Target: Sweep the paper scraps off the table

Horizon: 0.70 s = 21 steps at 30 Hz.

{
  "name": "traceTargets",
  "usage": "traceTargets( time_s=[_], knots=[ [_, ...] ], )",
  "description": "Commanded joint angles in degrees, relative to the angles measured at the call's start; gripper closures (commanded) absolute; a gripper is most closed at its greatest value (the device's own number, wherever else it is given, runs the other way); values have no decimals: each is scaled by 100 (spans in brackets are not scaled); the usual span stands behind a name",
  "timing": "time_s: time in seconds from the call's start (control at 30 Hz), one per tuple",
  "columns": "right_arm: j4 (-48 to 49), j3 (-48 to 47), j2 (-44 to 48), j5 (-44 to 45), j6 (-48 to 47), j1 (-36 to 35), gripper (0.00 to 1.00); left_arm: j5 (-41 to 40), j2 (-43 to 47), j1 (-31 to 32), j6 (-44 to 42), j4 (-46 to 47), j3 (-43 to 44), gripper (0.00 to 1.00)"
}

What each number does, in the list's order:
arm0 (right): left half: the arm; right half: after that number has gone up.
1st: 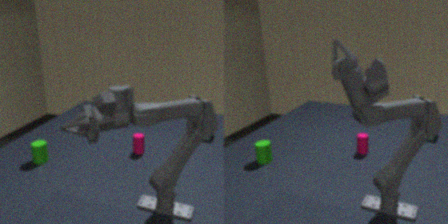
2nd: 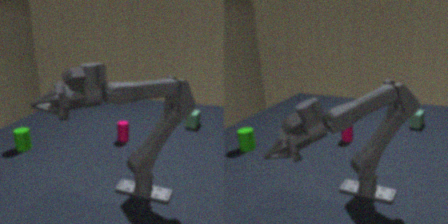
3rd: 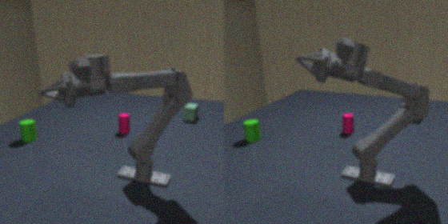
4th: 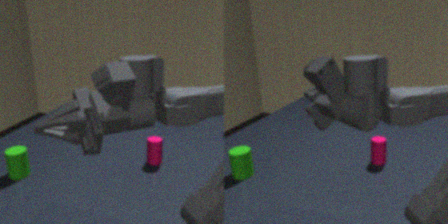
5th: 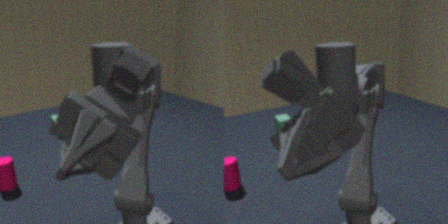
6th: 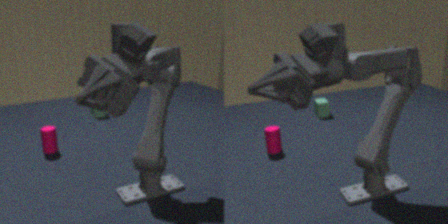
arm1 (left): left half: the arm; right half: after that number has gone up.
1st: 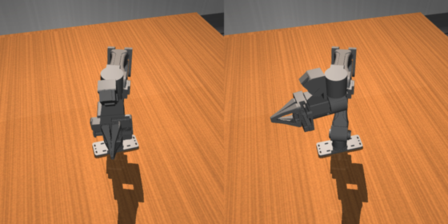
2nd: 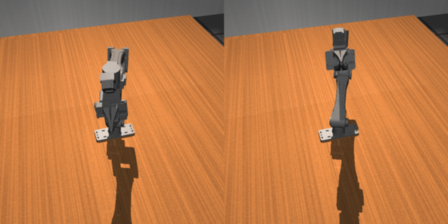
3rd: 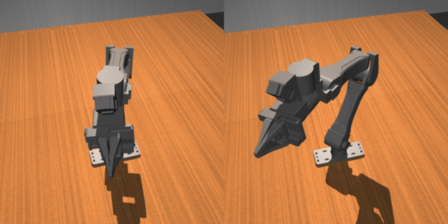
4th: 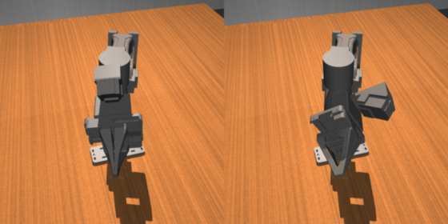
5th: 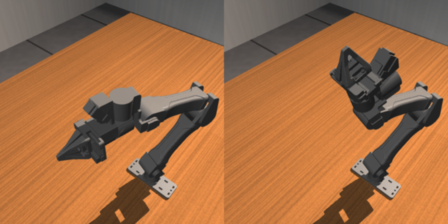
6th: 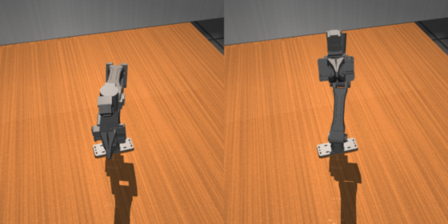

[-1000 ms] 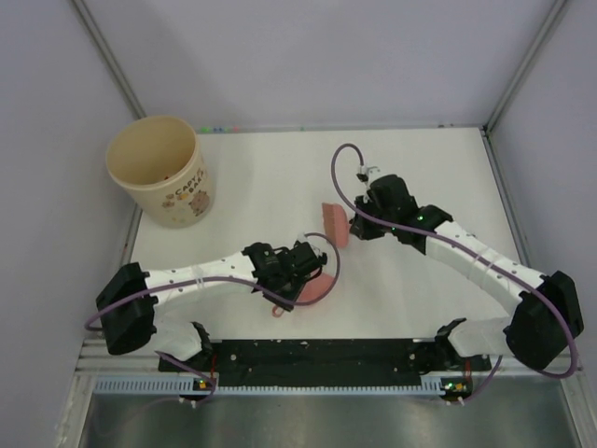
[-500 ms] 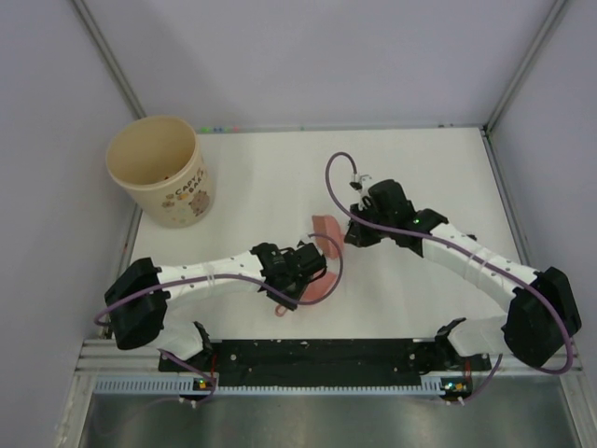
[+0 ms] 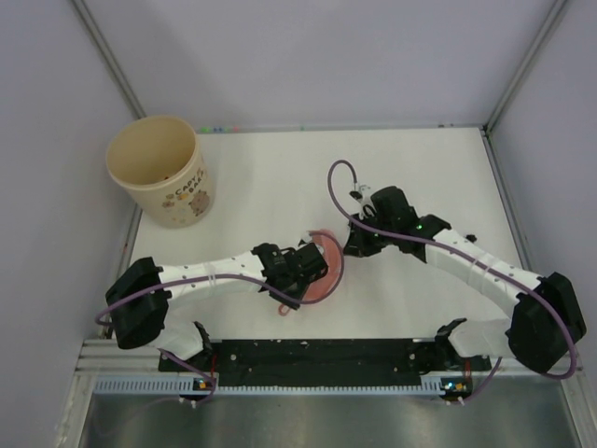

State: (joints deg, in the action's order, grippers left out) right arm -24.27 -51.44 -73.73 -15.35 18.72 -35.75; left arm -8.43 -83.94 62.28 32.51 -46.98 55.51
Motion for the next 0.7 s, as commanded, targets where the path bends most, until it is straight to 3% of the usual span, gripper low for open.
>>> traceTargets(
  time_s=[0.0,0.3,0.67],
  knots=[
    [-104,20,342,-319,193,6,100,-10,80,21,124,260,22,100],
    [-604,-138,860,-477,439,6,100,-133,238,74,203,233,92,100],
    [-1501,-1253,1159,93,396,6,100,-502,501,276,299,-30,356,100]
  ],
)
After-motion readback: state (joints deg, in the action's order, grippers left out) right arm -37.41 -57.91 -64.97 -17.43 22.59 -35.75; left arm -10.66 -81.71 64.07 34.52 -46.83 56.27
